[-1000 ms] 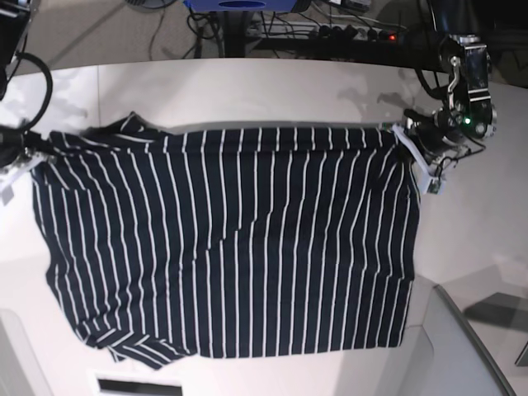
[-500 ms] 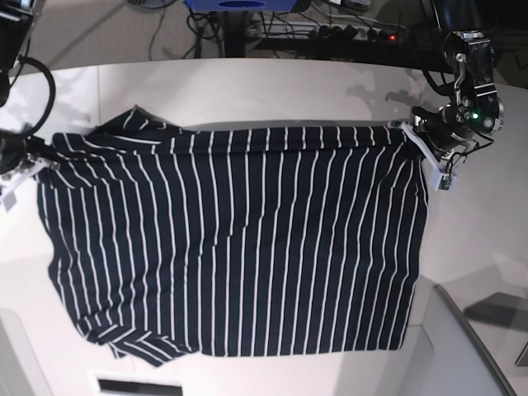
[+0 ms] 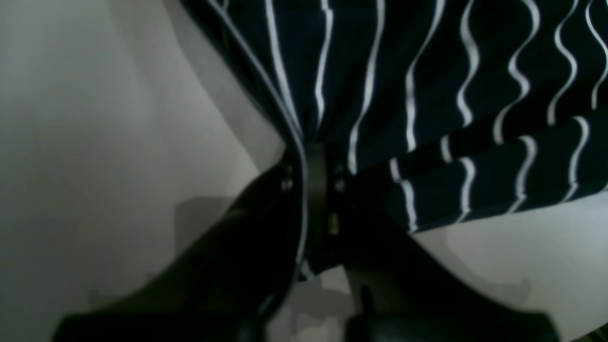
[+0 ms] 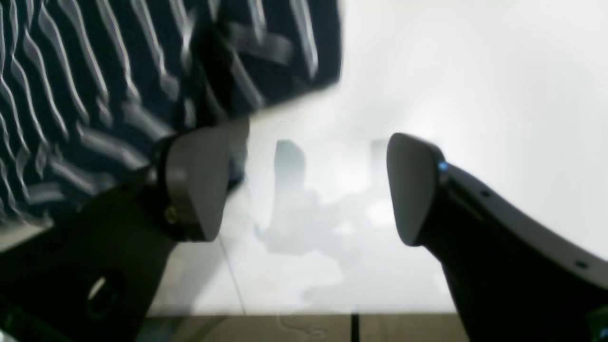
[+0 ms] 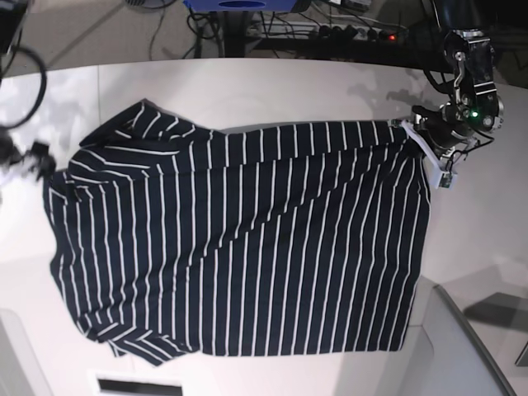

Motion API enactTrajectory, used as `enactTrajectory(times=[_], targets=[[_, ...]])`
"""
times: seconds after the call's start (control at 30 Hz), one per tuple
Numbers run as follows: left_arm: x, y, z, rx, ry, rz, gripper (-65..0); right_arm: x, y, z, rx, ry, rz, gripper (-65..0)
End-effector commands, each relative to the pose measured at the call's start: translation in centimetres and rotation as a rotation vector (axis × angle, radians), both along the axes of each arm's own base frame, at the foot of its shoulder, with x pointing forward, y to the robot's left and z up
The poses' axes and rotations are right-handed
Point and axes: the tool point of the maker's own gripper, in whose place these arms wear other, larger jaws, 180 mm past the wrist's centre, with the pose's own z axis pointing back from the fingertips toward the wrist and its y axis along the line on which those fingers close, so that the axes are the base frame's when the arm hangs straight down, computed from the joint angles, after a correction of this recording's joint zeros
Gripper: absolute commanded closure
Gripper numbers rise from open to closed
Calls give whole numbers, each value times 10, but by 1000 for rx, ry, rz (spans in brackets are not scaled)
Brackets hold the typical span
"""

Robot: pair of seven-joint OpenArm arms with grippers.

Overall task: Layout the t-shirt on the table in an organized manner, then fold the t-shirt properly
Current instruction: 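Release the right gripper and regrasp the shirt shoulder corner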

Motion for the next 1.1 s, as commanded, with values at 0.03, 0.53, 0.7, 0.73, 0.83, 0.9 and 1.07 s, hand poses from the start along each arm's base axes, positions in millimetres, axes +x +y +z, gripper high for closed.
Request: enactTrajectory(times=[0.03, 0.53, 0.7, 0.73, 0.83, 0.9, 1.07], targets=[[9, 9, 11, 21, -33, 2, 0, -11, 29, 0, 34, -41, 18, -474], [9, 7, 11, 20, -34, 0, 0, -15, 55, -30, 124, -62, -53, -474], [9, 7, 11, 20, -34, 0, 0, -5, 58, -41, 160, -44, -77, -471], [9, 7, 11, 20, -34, 0, 0, -5, 58, -43, 165, -39, -81, -471], [9, 7, 10, 19, -35, 2, 0, -6, 58, -45, 169, -33, -83, -468], [9, 7, 10, 19, -35, 2, 0, -6, 60, -45, 171, -32, -80, -468], [10, 6, 10, 18, -35, -2, 0, -10, 65, -47, 189, -3, -72, -437]])
